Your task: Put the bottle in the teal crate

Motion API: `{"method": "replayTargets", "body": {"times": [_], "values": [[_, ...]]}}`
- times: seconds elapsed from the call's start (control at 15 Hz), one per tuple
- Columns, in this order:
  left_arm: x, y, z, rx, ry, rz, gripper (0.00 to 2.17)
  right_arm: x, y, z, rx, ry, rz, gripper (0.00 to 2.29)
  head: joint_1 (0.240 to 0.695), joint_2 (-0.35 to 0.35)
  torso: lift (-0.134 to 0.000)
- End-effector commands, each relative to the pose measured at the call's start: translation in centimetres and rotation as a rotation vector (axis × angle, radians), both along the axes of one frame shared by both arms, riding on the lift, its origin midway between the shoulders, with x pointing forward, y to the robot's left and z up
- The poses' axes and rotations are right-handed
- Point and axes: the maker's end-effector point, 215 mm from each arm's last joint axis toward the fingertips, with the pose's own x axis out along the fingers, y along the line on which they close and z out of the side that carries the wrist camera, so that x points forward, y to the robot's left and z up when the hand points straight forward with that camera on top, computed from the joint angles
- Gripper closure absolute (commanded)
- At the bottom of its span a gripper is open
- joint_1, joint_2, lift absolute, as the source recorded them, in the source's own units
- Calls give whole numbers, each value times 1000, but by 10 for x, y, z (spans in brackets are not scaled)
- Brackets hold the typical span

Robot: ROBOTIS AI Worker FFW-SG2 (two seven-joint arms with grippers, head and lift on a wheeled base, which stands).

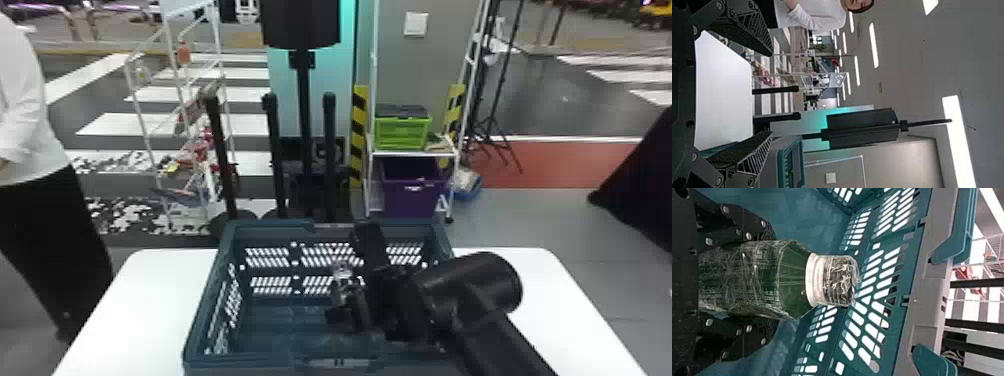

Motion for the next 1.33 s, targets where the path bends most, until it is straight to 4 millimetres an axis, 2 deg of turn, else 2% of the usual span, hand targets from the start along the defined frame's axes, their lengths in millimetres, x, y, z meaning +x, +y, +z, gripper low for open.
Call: {"method": "replayTargets", "body": {"times": [0.0, 0.33, 0.6, 0.87, 1.0, 1.13, 1.27], "values": [[1, 0, 1, 1, -3, -2, 191, 0, 3, 2, 12, 4, 1, 127, 499, 0, 0], [2, 1, 4, 4, -3, -2, 191, -3, 5, 8, 22, 11, 2, 33, 499, 0, 0], [2, 1, 5, 6, -4, -4, 191, -16, 11, 42, 10, 6, 28, 36, 499, 0, 0], [3, 1, 7, 8, -9, -7, 191, -38, 21, 88, 26, -78, 50, 36, 499, 0, 0], [3, 0, 8, 9, -10, -10, 191, -46, 10, 106, 36, -145, 30, 39, 499, 0, 0], [3, -1, 10, 9, -13, -14, 191, -53, -23, 116, 29, -200, -23, 39, 499, 0, 0], [3, -2, 10, 10, -12, -15, 191, -59, -44, 131, 64, -272, -60, 39, 499, 0, 0]]}}
